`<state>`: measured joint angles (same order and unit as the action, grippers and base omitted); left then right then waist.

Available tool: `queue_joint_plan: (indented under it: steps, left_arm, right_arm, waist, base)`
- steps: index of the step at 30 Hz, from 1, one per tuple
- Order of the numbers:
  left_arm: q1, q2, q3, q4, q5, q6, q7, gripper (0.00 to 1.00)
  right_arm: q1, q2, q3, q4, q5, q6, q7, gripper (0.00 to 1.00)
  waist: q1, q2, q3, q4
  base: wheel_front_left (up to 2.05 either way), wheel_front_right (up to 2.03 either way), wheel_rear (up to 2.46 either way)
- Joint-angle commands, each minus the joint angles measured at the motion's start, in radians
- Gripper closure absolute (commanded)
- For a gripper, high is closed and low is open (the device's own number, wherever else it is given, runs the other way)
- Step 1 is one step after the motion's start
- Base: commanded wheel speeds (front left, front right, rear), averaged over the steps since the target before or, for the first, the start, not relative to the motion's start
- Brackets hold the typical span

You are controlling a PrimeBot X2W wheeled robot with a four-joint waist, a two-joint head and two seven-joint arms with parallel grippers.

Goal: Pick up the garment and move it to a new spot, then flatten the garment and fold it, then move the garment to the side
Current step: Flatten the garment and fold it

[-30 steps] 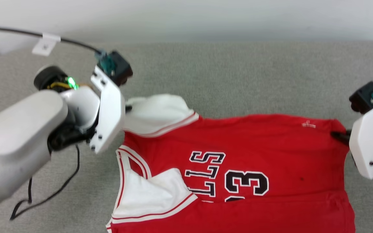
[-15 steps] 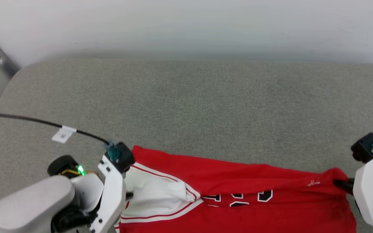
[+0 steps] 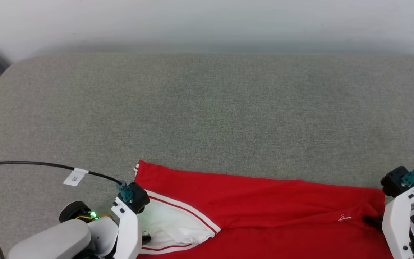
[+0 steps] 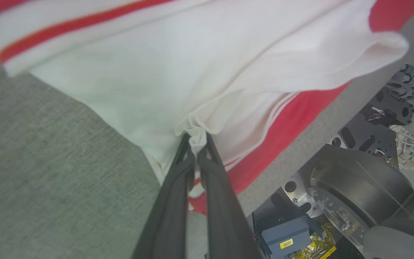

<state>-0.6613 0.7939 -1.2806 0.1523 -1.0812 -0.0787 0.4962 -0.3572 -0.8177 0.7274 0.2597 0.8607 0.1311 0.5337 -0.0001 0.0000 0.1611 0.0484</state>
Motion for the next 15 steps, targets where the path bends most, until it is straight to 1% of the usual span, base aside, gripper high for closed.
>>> queue_joint_plan:
  steps: [1,2,3,4,6,8,10,12,15]
  left_arm:
    - [0.016,-0.004,0.002,0.010,0.008,-0.001,-0.015,0.99]
    - [0.014,-0.001,0.005,0.013,0.023,-0.001,-0.033,0.47]
    - [0.012,0.003,0.010,0.010,0.034,0.001,-0.055,0.00]
    - [0.013,0.005,0.015,0.004,0.043,0.007,-0.079,0.00]
    - [0.017,0.014,0.033,-0.016,0.071,0.027,-0.142,0.00]
    - [0.027,0.028,0.054,-0.043,0.104,0.063,-0.216,0.00]
    - [0.034,0.038,0.081,-0.071,0.138,0.114,-0.299,0.00]
    - [0.049,0.046,0.109,-0.093,0.177,0.176,-0.387,0.00]
    - [0.073,0.045,0.150,-0.116,0.233,0.279,-0.524,0.00]
  right_arm:
    - [0.014,0.006,0.002,0.007,0.001,-0.001,-0.016,1.00]
    - [0.013,0.008,-0.004,0.008,0.004,-0.001,-0.032,0.96]
    - [0.014,0.008,-0.012,0.007,0.009,-0.001,-0.050,0.54]
    - [0.016,0.004,-0.020,0.001,0.007,-0.001,-0.070,0.00]
    - [0.024,-0.008,-0.041,-0.020,0.005,-0.001,-0.117,0.00]
    - [0.041,-0.026,-0.076,-0.049,0.003,-0.001,-0.165,0.00]
    - [0.065,-0.038,-0.123,-0.080,0.002,-0.001,-0.208,0.00]
    - [0.096,-0.049,-0.183,-0.108,-0.006,-0.001,-0.249,0.00]
    - [0.144,-0.049,-0.288,-0.126,-0.026,-0.001,-0.291,0.00]
  waist:
    - [0.0001,0.0000,-0.008,-0.001]
    - [0.0001,0.0000,-0.014,-0.002]
    - [0.0001,0.0000,-0.021,-0.003]
    - [0.0001,0.0000,-0.030,-0.002]
    - [0.0001,0.0000,-0.045,-0.002]
    - [0.0001,0.0000,-0.058,-0.002]
    - [0.0001,0.0000,-0.065,-0.002]
    - [0.0001,0.0000,-0.068,-0.003]
    - [0.0001,0.0000,-0.063,-0.005]
  base:
    - [0.00,0.00,0.00]
    - [0.00,0.00,0.00]
    - [0.00,0.00,0.00]
    - [0.00,0.00,0.00]
    - [0.00,0.00,0.00]
    - [0.00,0.00,0.00]
    - [0.00,0.00,0.00]
    - [0.00,0.00,0.00]
    - [0.00,0.00,0.00]
